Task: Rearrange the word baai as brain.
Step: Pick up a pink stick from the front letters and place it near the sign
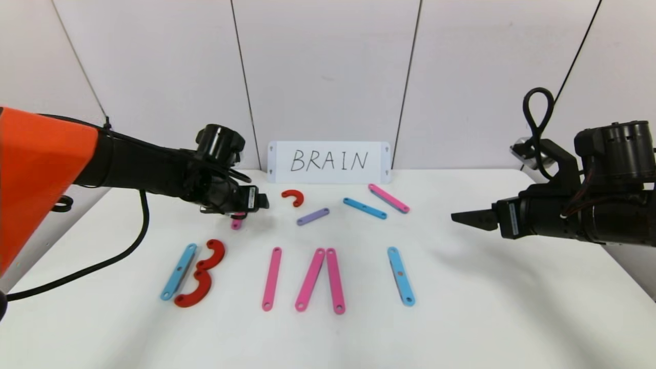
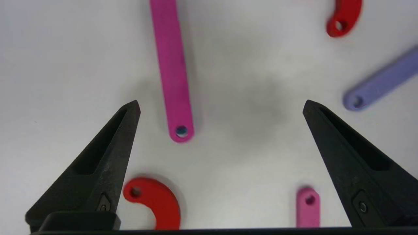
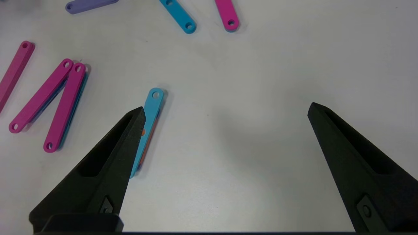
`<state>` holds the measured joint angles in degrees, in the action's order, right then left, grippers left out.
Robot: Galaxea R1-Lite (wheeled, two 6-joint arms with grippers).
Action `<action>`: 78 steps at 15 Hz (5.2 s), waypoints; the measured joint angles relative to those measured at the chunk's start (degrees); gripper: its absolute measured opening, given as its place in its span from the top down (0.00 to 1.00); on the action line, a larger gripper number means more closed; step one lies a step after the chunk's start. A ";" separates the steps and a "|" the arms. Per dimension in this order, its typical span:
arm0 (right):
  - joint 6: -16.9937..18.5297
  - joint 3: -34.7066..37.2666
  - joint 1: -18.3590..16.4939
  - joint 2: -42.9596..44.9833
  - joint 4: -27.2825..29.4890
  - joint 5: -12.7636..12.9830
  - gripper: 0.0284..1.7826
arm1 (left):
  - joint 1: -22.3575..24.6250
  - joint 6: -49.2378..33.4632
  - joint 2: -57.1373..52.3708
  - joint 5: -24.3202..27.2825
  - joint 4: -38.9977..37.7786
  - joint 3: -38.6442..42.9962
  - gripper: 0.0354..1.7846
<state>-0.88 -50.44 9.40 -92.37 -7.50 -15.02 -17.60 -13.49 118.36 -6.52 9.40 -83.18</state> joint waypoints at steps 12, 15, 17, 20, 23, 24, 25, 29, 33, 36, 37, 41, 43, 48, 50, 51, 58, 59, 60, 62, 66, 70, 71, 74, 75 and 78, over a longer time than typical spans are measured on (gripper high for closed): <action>0.02 -0.02 -0.20 0.15 0.00 0.11 0.02 | -12.00 -0.54 -10.95 -1.18 0.85 18.13 0.02; 0.02 0.00 -0.20 0.20 0.00 0.11 0.02 | -12.19 -0.74 -10.48 -1.16 0.77 18.69 0.02; 0.02 0.00 -0.20 0.20 0.00 0.11 0.02 | -12.21 -1.08 -10.06 -1.18 0.74 18.79 0.02; 0.02 0.00 -0.20 0.20 0.00 0.11 0.02 | -12.21 -1.72 -9.33 -1.13 0.62 18.60 0.02; 0.00 0.00 -0.20 0.20 0.01 0.11 0.02 | -12.26 -2.32 -8.37 -1.13 0.44 18.63 0.02; -0.02 0.00 -0.20 0.17 0.00 0.11 0.02 | -12.28 -2.54 -8.13 -1.16 0.57 18.76 0.02; -0.02 0.00 -0.20 0.17 0.00 0.09 0.02 | -12.28 -2.57 -7.94 -1.18 0.52 18.85 0.02; 0.00 0.00 -0.20 0.17 0.00 0.11 0.02 | -12.58 -2.79 -6.86 -1.63 0.20 18.87 0.02; -0.02 0.00 -0.20 0.17 0.01 0.11 0.02 | -13.01 -2.77 -5.88 -2.40 0.13 18.71 0.19; -0.05 0.00 -0.20 0.20 0.00 0.11 0.02 | -13.07 -2.86 -5.46 -2.38 0.18 18.57 0.47; -0.05 0.00 -0.20 0.20 0.00 0.11 0.02 | -13.09 -2.93 -5.38 -2.38 0.20 18.54 0.59; -0.05 0.00 -0.20 0.23 0.00 0.11 0.02 | -13.15 -2.99 -5.21 -2.32 0.16 18.38 0.86; -0.05 0.00 -0.20 0.22 0.00 0.11 0.02 | -13.04 -2.99 -5.16 -2.34 0.18 17.69 0.86; -0.05 0.06 -0.17 0.12 0.00 0.11 0.02 | -10.90 -5.66 -4.52 -2.90 0.24 11.37 0.86; -0.05 0.06 -0.17 0.11 0.00 0.11 0.02 | -9.11 -7.09 -3.28 -4.50 0.22 7.39 0.86; -0.05 0.10 -0.17 0.11 0.00 0.11 0.02 | -8.08 -7.69 -2.43 -5.08 0.20 5.36 0.86; -0.06 0.34 -0.09 0.04 0.00 0.11 0.02 | -4.06 -15.82 5.49 -6.01 0.77 -6.51 0.86; -0.06 0.39 -0.09 0.04 0.01 0.11 0.02 | -3.97 -16.79 6.50 -6.34 0.77 -7.89 0.86; -0.05 0.39 -0.06 0.01 0.00 0.11 0.02 | -3.91 -17.37 7.35 -6.68 0.77 -9.02 0.86; -0.06 0.43 -0.04 -0.02 0.01 0.11 0.02 | -3.86 -18.51 8.55 -6.88 0.79 -10.48 0.86; -0.06 0.43 -0.01 -0.02 0.00 0.11 0.02 | -3.75 -20.76 10.19 -7.31 0.88 -12.47 0.86; -0.06 0.43 -0.01 -0.05 0.01 0.09 0.02 | -3.67 -24.10 11.63 -9.20 4.00 -15.27 0.86; -0.06 0.43 -0.01 -0.05 0.00 0.11 0.02 | -3.67 -24.34 11.80 -9.20 4.40 -15.73 0.86; -0.05 0.43 -0.01 -0.05 0.00 0.11 0.02 | -3.73 -24.52 12.09 -9.22 4.57 -16.08 0.86; -0.05 0.43 -0.01 -0.05 0.00 0.11 0.02 | -3.80 -24.50 12.09 -9.24 4.57 -16.10 0.86; -0.06 0.43 -0.01 -0.05 0.00 0.09 0.02 | -3.97 -24.23 12.15 -8.96 4.57 -16.13 0.81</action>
<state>-0.94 -50.02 9.39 -92.42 -7.50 -14.93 -21.58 -37.73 130.51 -15.48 13.97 -99.30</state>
